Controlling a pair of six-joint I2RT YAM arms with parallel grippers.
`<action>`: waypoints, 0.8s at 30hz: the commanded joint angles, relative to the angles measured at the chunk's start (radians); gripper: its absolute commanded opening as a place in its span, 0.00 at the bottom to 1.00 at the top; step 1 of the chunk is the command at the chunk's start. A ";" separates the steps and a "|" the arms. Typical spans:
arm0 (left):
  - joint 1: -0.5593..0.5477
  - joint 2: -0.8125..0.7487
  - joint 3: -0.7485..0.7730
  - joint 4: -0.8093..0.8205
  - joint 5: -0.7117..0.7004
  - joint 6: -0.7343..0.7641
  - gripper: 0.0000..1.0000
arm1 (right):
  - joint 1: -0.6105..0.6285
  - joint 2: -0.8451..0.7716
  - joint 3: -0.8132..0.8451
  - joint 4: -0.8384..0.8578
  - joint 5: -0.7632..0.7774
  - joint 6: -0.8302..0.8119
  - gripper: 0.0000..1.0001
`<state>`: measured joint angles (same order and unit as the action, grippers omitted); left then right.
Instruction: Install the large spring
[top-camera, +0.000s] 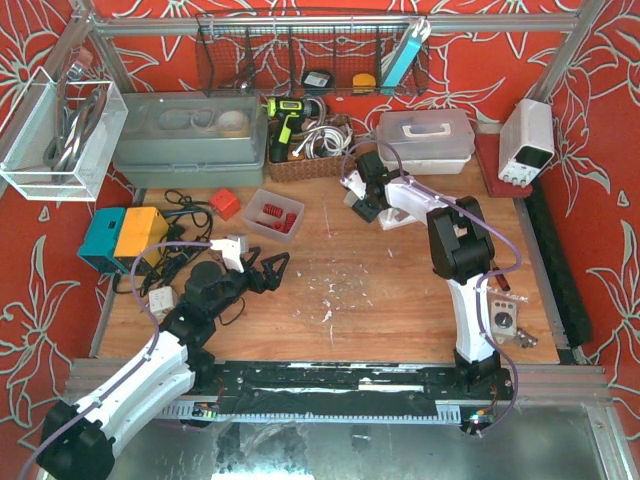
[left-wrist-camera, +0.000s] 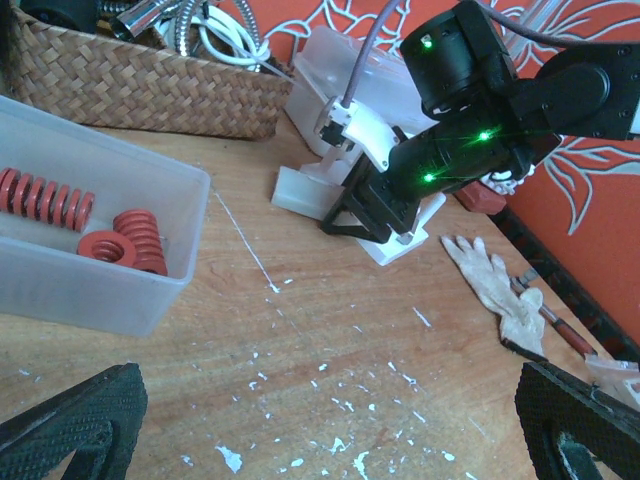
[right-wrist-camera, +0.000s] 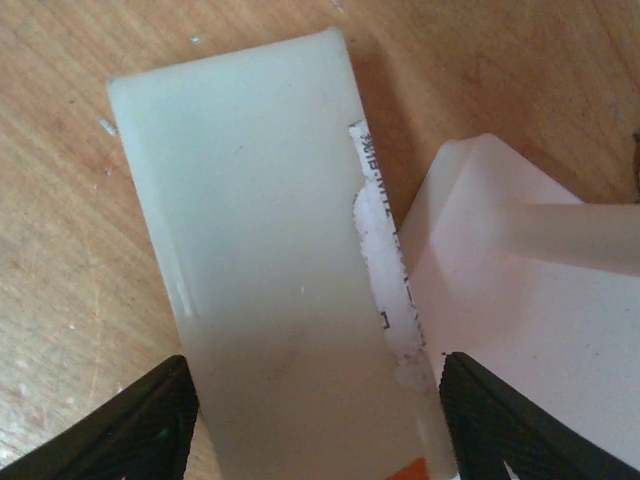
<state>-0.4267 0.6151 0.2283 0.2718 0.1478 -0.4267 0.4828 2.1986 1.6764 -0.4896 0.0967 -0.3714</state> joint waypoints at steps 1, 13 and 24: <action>-0.004 -0.006 -0.010 0.036 -0.003 0.003 1.00 | -0.001 0.006 0.031 -0.027 0.011 -0.012 0.64; -0.004 0.008 -0.012 0.043 0.003 -0.005 1.00 | 0.050 -0.081 0.038 0.017 -0.029 0.063 0.41; -0.004 0.033 -0.007 0.044 0.009 0.000 1.00 | 0.103 0.076 0.245 -0.019 -0.015 0.203 0.41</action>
<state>-0.4267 0.6510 0.2276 0.2836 0.1520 -0.4274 0.5789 2.2086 1.8629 -0.4889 0.0780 -0.2459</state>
